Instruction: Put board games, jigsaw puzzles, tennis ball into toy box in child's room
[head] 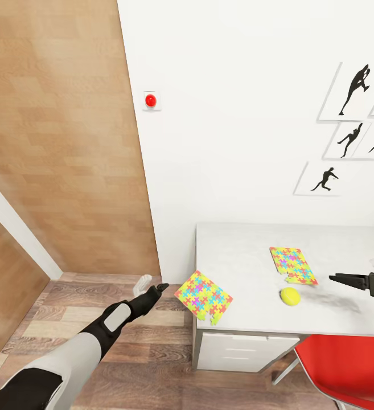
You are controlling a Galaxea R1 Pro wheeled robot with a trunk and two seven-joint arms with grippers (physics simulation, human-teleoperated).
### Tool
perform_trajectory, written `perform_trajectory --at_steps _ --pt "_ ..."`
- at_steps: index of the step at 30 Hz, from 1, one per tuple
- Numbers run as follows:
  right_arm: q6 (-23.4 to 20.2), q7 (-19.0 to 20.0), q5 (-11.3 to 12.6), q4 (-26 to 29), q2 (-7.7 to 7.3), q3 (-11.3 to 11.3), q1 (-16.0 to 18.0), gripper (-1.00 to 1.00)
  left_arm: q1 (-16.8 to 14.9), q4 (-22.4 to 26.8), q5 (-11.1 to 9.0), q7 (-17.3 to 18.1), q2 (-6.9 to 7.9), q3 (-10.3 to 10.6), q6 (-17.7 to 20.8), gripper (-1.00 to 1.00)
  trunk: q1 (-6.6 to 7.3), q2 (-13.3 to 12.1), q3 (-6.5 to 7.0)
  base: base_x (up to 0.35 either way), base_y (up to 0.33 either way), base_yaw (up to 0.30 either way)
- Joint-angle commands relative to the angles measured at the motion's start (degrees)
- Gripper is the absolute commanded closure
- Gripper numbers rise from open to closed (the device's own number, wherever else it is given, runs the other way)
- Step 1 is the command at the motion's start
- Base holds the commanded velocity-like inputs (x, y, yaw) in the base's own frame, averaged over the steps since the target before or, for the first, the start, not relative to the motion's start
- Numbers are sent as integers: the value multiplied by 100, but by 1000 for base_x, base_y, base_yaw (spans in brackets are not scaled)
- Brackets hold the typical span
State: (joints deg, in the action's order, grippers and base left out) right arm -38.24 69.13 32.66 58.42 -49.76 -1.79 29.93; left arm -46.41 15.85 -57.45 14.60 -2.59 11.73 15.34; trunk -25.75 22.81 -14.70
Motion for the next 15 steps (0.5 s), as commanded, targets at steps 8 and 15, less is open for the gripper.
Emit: perform_trajectory --at_steps 8,15 --pt "-45 3 29 0 -6 1 4 -100 -13 -4 -30 -28 -19 20 20 -100 -3 11 -11 0 0 -44" --pt "-77 2 29 0 -7 2 4 -100 -16 -3 -25 -38 -26 22 21 -100 -3 11 -11 0 0 -182"
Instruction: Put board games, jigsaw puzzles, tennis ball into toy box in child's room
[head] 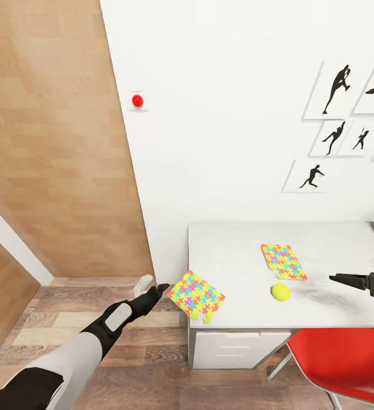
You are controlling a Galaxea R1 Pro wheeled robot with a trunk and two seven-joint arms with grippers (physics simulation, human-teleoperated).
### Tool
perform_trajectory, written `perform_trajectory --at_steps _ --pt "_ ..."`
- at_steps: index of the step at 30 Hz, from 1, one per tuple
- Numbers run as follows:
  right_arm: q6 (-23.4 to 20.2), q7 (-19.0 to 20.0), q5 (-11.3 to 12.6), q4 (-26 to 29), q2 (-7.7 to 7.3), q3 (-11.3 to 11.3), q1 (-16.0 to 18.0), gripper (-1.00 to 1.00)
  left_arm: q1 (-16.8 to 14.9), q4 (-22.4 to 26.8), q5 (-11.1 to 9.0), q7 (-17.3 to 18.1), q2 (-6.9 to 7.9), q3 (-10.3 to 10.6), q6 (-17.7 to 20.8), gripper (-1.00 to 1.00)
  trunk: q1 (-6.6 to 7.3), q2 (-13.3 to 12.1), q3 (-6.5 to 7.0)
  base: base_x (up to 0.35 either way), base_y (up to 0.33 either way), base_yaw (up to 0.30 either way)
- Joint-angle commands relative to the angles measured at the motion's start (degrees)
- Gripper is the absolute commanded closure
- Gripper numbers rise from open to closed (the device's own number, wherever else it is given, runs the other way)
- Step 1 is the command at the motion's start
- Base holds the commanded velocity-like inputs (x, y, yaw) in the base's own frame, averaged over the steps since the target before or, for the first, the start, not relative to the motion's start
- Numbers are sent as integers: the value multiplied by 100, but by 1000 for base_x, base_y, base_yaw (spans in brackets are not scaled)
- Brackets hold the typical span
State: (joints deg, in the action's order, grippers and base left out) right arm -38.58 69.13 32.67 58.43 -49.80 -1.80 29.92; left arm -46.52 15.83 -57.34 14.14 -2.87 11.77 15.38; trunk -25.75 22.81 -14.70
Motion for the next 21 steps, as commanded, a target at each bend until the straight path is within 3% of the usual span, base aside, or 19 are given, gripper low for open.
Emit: perform_trajectory --at_steps 1,11,21 --pt "-50 1 29 0 -3 4 5 -100 -5 -2 -35 7 1 18 17 -100 -3 11 -11 0 0 -228" --pt "-72 2 29 1 -4 4 5 -100 -6 -1 -21 6 -7 21 17 -100 -3 11 -11 0 0 -222" --pt "-78 3 29 2 -4 4 3 -100 -13 -1 -8 25 -23 38 17 -100 -3 11 -11 0 0 -77"
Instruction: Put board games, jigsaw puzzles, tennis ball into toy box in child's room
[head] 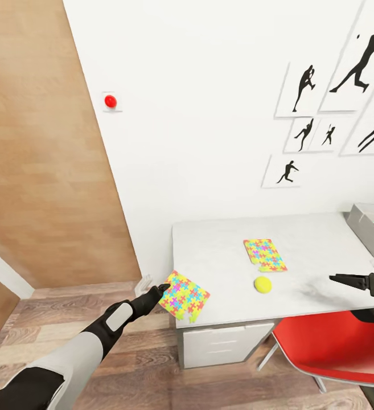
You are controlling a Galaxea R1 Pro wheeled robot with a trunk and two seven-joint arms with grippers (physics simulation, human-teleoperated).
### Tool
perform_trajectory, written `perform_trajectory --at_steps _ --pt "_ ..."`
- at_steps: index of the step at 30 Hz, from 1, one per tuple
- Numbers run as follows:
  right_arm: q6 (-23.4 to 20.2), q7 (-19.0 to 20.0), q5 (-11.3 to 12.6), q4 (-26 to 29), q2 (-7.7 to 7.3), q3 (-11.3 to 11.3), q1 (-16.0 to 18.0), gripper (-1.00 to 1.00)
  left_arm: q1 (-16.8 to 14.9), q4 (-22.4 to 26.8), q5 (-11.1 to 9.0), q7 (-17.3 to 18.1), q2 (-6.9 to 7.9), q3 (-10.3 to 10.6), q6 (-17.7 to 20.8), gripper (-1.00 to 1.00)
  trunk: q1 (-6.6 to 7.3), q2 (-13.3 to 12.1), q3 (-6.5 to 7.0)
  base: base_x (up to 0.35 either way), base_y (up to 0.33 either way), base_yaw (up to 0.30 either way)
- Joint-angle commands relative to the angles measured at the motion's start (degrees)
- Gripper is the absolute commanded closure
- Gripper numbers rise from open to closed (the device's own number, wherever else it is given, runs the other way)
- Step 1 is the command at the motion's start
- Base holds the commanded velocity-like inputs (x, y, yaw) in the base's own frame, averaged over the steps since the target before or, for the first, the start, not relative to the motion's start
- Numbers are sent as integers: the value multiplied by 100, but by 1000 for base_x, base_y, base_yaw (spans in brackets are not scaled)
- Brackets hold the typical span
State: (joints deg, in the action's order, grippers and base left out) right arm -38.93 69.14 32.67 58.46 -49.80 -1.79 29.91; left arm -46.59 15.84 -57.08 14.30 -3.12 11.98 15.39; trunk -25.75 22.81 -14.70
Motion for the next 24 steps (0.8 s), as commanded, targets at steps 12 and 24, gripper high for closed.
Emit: perform_trajectory --at_steps 12,24 --pt "-44 3 29 -1 4 4 4 -100 -7 -2 -32 45 3 21 10 -100 -3 11 -11 0 0 -16" --pt "-44 3 29 -1 19 4 3 -100 -4 -2 -32 60 4 16 2 -100 -3 11 -11 0 0 -3"
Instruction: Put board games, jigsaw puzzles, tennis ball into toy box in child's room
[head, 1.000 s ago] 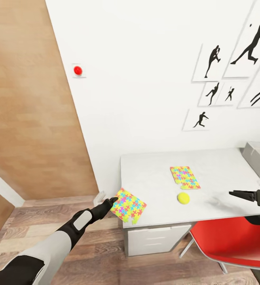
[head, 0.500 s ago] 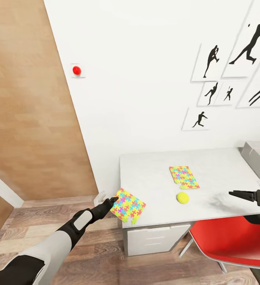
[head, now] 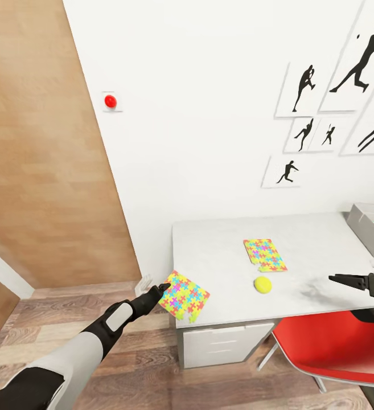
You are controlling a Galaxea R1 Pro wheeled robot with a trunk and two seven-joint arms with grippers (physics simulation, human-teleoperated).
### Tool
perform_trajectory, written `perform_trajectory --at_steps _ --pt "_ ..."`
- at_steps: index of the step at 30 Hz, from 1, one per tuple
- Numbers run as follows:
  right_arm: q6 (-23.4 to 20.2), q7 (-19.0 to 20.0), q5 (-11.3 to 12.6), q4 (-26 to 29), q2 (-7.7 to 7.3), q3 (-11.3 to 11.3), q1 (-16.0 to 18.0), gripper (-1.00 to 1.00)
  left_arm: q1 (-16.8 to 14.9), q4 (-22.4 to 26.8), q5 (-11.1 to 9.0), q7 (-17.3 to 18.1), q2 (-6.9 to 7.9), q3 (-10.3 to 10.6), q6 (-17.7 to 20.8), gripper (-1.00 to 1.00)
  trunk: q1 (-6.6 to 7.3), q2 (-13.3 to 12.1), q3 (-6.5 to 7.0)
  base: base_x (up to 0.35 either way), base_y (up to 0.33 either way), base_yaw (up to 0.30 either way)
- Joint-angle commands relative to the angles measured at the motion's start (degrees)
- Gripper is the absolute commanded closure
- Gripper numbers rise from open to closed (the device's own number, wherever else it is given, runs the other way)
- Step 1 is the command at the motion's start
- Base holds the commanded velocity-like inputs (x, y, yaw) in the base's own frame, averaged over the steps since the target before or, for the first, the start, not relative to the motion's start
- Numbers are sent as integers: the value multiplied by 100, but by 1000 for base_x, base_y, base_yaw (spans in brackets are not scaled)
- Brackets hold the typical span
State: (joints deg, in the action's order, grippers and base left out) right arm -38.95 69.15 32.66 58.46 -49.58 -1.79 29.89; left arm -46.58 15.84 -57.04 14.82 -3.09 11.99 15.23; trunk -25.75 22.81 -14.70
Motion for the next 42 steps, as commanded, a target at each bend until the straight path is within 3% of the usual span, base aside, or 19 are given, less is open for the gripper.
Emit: perform_trajectory --at_steps 1,4,5,27,42 --pt "-43 2 29 -1 -2 3 5 -100 -4 -2 -36 11 2 16 17 -100 -3 11 -11 0 0 0" --pt "-43 2 29 -1 -1 3 4 -100 -4 -2 -36 13 2 17 15 -100 -3 11 -11 0 0 0" --pt "-43 2 29 1 -1 3 5 -100 -3 -2 -36 15 2 20 15 100 -3 11 -11 0 0 0" --pt "-43 2 29 8 2 3 -1 -100 0 2 -44 60 2 49 6 100 -3 11 -11 0 0 0" --pt "-37 2 22 8 15 6 -1 -100 19 54 -44 502 42 49 6 100 -3 11 -11 0 0 0"
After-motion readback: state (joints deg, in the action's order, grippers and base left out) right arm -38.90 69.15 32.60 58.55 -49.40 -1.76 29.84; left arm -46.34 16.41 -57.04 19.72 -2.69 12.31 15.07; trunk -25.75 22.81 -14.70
